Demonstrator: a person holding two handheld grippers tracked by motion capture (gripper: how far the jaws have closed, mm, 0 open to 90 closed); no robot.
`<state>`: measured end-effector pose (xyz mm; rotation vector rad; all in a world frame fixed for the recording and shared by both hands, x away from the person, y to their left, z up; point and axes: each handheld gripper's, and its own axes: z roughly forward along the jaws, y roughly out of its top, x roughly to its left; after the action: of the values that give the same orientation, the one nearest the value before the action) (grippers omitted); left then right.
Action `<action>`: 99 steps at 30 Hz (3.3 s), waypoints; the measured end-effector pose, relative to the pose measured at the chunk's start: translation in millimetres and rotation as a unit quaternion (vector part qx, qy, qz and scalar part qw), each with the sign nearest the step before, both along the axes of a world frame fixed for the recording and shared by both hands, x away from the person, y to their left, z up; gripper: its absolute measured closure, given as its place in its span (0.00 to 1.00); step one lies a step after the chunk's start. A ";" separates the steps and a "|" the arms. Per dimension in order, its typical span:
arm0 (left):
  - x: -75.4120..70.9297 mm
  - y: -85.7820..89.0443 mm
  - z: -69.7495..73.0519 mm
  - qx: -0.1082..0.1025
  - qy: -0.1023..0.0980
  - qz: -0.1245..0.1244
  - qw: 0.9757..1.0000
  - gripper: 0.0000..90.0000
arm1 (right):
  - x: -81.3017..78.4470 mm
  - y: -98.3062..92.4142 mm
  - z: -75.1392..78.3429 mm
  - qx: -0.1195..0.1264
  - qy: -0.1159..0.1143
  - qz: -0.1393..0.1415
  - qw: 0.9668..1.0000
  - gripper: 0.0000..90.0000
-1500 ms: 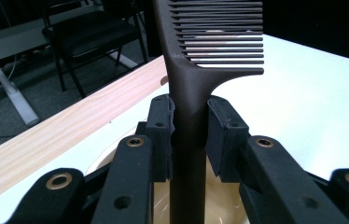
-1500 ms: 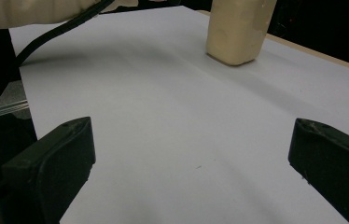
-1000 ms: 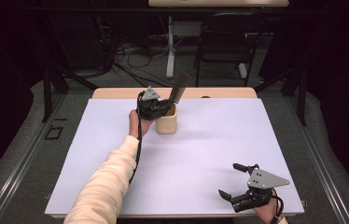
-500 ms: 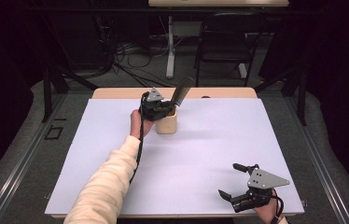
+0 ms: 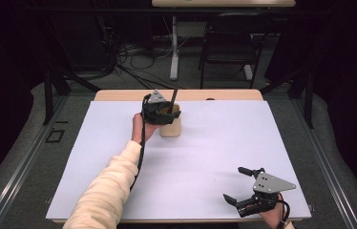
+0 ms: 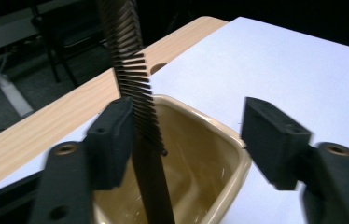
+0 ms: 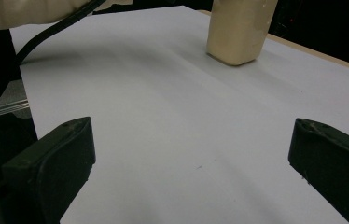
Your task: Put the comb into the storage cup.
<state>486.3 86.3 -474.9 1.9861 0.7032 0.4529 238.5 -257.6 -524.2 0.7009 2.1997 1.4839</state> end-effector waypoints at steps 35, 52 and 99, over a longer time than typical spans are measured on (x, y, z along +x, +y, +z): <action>-36.1 10.8 39.4 0.058 0.016 0.013 0.998 0.00 | -0.3 0.2 0.1 -0.001 0.001 0.000 1.000 0.00; -52.1 42.1 34.8 0.066 0.027 0.035 0.997 0.00 | 0.3 0.8 -0.5 -0.001 0.000 0.001 1.000 0.00; -147.0 110.1 -5.3 0.083 0.044 0.072 0.993 0.00 | 0.3 0.7 -0.7 -0.004 0.006 -0.001 1.000 0.00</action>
<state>339.3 196.3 -480.1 2.1294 0.8931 0.5277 238.8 -256.9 -524.8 0.7100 2.2119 1.4738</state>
